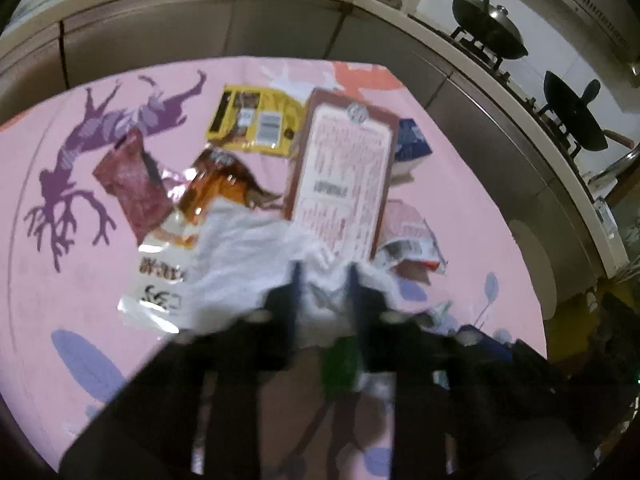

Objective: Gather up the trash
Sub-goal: 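Grasp white tissue with left tool while right grasps green wrapper, then carry tissue and green wrapper to the bin and release both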

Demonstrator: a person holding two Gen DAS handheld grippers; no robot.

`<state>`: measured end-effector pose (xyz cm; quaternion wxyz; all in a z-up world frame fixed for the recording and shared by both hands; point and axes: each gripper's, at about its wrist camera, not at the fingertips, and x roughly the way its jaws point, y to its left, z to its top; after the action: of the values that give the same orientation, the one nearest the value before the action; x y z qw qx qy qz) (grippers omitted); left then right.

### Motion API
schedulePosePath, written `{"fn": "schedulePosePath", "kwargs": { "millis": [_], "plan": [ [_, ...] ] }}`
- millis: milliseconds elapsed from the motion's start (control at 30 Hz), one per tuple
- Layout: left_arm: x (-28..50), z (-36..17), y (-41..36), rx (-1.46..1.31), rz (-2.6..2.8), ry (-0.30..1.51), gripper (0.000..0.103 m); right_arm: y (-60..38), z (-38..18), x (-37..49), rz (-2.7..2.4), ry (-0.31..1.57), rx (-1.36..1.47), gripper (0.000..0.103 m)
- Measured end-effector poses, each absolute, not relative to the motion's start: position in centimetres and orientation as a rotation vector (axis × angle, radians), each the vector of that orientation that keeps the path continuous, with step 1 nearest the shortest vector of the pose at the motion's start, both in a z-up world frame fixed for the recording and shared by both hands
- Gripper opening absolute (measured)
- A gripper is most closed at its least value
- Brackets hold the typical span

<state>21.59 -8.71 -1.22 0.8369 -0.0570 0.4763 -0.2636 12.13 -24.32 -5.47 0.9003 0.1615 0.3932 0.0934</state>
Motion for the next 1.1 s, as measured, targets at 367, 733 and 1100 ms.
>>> {"fn": "schedulePosePath", "kwargs": {
  "millis": [367, 733, 1100],
  "plan": [
    [18.5, 1.4, -4.2, -0.187, -0.569, 0.953, 0.009, -24.1, -6.3, 10.6, 0.259, 0.837, 0.353, 0.007],
    [16.4, 6.2, -14.9, -0.105, -0.820, 0.927, 0.009, -35.0, -4.2, 6.4, 0.050, 0.674, 0.506, 0.007],
    [14.7, 6.2, -38.5, 0.029, -1.202, 0.993, 0.009, -52.1, -5.5, 0.3, -0.331, 0.597, 0.649, 0.007]
  ]
}}
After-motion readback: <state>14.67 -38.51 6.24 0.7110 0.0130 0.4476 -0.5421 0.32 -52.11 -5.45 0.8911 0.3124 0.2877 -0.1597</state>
